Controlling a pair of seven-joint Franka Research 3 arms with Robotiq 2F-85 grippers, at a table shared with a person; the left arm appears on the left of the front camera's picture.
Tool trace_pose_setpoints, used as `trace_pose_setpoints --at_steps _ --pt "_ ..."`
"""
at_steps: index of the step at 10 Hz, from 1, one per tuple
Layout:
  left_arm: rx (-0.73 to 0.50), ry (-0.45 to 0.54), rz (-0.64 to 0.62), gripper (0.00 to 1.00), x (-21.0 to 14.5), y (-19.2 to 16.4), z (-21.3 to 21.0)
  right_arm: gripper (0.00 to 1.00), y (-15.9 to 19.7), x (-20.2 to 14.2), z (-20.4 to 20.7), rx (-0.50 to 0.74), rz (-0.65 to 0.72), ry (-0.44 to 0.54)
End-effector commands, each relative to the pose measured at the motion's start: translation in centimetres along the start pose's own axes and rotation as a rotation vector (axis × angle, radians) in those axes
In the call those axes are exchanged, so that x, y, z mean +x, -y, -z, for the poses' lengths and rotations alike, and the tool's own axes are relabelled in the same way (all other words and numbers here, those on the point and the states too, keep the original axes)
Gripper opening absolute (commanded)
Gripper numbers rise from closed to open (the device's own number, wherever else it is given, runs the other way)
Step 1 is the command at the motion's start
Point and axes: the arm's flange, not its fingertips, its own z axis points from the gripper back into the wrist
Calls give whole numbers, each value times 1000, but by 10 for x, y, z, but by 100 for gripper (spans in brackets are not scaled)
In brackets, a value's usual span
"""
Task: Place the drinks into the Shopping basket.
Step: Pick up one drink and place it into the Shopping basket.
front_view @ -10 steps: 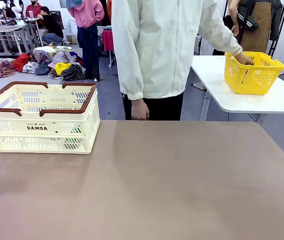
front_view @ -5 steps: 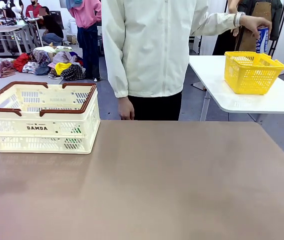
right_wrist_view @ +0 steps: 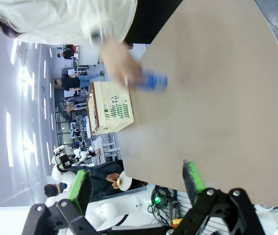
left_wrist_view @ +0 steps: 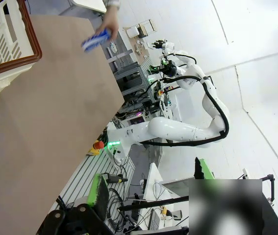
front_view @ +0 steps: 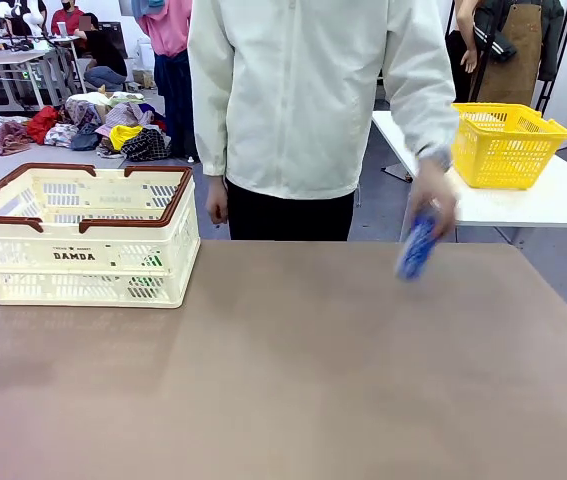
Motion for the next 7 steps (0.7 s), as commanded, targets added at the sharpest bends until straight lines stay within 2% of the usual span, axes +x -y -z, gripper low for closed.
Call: trace_pose_setpoints --at_steps 1,7 --pt "-18 4 -3 93 -3 4 1 100 0 0 -1 8 -19 1" --pt "-18 4 -3 93 -3 4 1 100 0 0 -1 8 -19 1"
